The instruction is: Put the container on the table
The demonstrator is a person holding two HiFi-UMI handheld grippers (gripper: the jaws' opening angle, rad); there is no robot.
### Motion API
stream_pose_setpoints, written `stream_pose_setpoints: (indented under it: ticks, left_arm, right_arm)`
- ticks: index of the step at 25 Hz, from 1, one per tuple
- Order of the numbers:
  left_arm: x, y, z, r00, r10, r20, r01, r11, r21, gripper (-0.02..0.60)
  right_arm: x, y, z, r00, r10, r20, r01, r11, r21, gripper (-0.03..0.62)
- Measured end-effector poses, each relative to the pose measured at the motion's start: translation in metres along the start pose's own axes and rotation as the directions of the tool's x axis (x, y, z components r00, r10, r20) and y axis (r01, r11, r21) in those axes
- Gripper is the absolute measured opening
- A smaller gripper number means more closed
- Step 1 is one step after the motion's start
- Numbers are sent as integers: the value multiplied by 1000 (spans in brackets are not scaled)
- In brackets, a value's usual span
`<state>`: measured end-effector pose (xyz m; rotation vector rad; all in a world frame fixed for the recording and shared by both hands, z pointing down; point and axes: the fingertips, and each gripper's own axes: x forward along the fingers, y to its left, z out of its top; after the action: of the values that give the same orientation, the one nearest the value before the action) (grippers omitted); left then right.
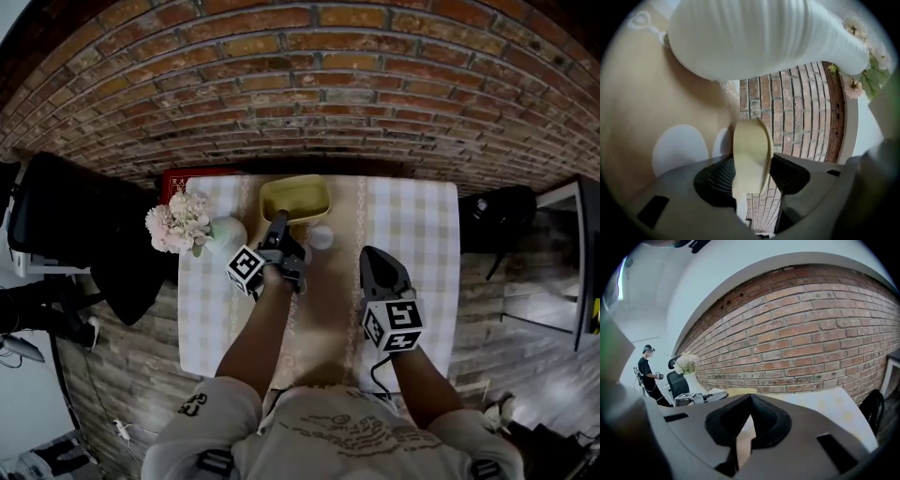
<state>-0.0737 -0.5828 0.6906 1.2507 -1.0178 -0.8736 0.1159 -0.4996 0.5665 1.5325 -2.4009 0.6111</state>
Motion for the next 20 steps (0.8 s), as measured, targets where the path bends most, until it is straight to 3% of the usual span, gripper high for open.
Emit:
stream_pose_setpoints:
  ticks: [3,8,12,16,20]
  left_arm:
    - [1,4,-4,1000,10,-14,-10,1000,-16,230]
    - [0,-2,-10,997,63,-37,-61,996,72,250]
    - [-6,1,-15,991,124,-49,-119,989,86,269]
    - [-17,15,-15,976,215,-45,-213,976,45,291]
    - [-26,17,-11,948,315,-43,-312,948,66,319]
  right_arm:
    - [1,3,-2,1000,12,-4,-12,1000,0,2]
    - [3,5,-2,1000,23,-9,-23,1000,-2,2]
    - [3,7,-3,1000,30,-11,-30,1000,-1,2]
    - [1,13,-3,999,45,-13,-45,999,-6,2]
    - [-1,15,-3,999,51,-14,-51,999,-9,2]
